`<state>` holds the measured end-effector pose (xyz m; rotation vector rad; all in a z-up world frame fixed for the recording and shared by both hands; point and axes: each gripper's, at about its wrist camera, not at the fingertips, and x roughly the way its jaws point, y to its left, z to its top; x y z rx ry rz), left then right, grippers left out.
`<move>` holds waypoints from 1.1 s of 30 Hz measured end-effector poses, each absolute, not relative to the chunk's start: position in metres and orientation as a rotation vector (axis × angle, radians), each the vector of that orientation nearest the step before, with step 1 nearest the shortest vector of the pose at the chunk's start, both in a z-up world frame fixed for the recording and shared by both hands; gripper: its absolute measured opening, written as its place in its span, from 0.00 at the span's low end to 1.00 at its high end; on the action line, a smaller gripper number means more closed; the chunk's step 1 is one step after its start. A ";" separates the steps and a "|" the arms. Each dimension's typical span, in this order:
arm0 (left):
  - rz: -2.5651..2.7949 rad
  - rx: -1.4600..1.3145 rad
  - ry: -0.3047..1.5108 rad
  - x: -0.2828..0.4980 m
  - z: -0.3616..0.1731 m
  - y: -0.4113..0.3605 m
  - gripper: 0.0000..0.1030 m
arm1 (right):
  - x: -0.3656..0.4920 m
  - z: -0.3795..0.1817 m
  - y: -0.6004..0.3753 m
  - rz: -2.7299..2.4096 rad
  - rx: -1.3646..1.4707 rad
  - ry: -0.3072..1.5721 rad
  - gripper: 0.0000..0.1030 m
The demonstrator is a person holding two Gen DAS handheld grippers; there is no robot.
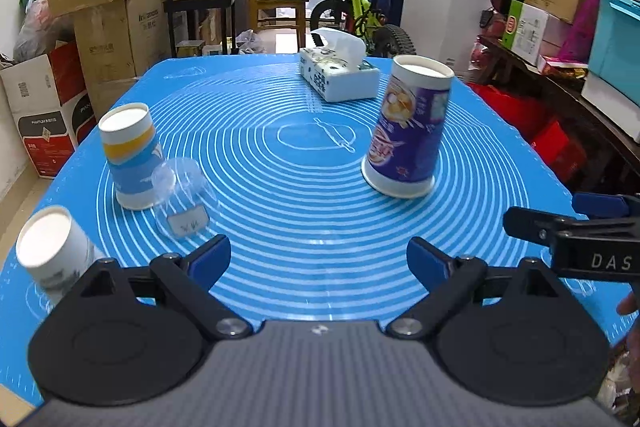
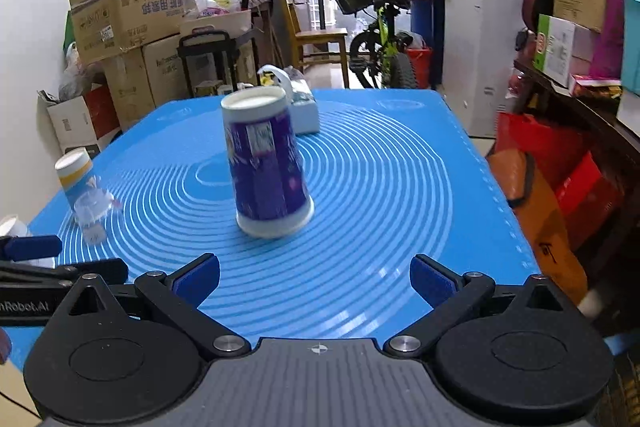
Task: Flip cup upside down
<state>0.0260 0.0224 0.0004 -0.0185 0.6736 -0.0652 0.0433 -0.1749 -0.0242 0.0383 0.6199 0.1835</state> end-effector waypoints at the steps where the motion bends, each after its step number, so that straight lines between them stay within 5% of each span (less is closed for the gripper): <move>1: -0.067 -0.014 0.673 0.022 0.000 0.022 0.91 | 0.038 -0.025 -0.176 0.181 0.032 0.621 0.98; 33: -0.057 0.019 0.701 0.005 -0.014 0.018 0.91 | 0.006 -0.028 -0.172 0.184 -0.065 0.639 0.98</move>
